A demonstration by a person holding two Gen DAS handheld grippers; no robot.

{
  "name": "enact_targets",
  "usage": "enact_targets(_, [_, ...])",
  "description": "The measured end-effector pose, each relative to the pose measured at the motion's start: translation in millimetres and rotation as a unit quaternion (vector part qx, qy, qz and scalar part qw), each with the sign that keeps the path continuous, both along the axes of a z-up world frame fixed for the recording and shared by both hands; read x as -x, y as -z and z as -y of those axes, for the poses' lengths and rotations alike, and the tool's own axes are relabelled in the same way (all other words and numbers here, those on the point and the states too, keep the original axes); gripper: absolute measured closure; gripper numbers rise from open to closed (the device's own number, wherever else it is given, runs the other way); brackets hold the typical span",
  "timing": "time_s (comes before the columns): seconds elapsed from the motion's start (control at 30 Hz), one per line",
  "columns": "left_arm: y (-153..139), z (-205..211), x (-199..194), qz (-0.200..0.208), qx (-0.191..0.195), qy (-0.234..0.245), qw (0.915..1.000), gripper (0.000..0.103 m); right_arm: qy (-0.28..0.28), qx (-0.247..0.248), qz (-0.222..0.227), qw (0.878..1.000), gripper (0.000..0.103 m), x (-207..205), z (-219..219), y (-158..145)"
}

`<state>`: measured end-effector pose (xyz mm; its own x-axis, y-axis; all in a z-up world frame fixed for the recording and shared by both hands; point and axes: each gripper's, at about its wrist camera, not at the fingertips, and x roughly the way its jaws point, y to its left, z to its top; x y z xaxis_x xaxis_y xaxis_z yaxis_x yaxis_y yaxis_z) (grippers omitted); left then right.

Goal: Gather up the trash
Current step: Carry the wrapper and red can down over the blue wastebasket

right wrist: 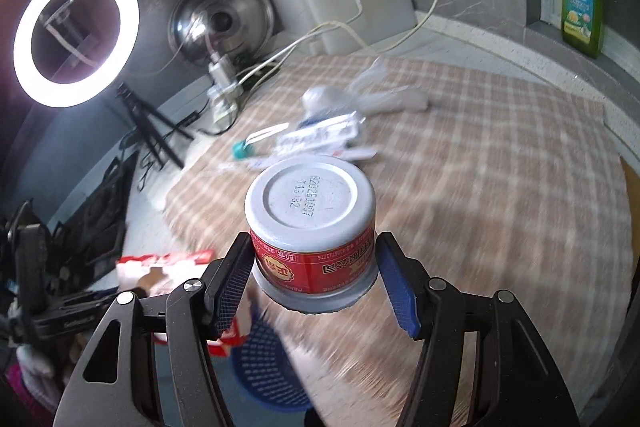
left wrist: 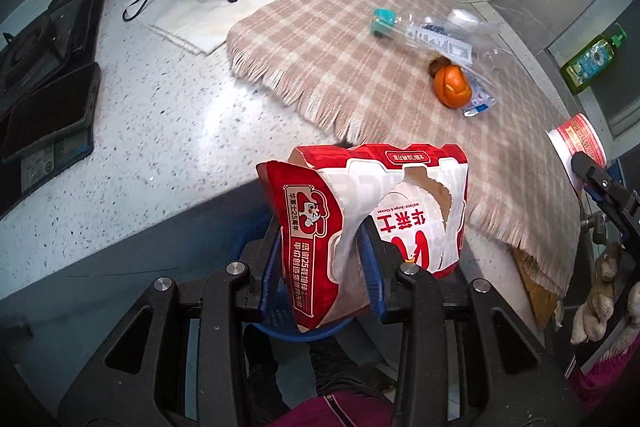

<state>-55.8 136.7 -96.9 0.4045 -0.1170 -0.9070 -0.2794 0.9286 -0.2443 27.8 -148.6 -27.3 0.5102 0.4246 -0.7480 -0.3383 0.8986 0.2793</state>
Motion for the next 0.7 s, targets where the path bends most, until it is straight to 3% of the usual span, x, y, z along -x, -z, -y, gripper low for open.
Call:
enact_targets(0.37, [55.6,-21.5,34.5,-0.052,-0.009,-0.003,0.9986,0.067,-0.053,0.02,-0.058,0.997,0.041,67.4,-54.3,51.4])
enact_targets(0.7, [99.8,-21.0,49.2,-0.086,-0.04,0.01,0.9954,0.067,-0.074,0.046,-0.098,0.991,0.041,99.1,-76.4,97.6])
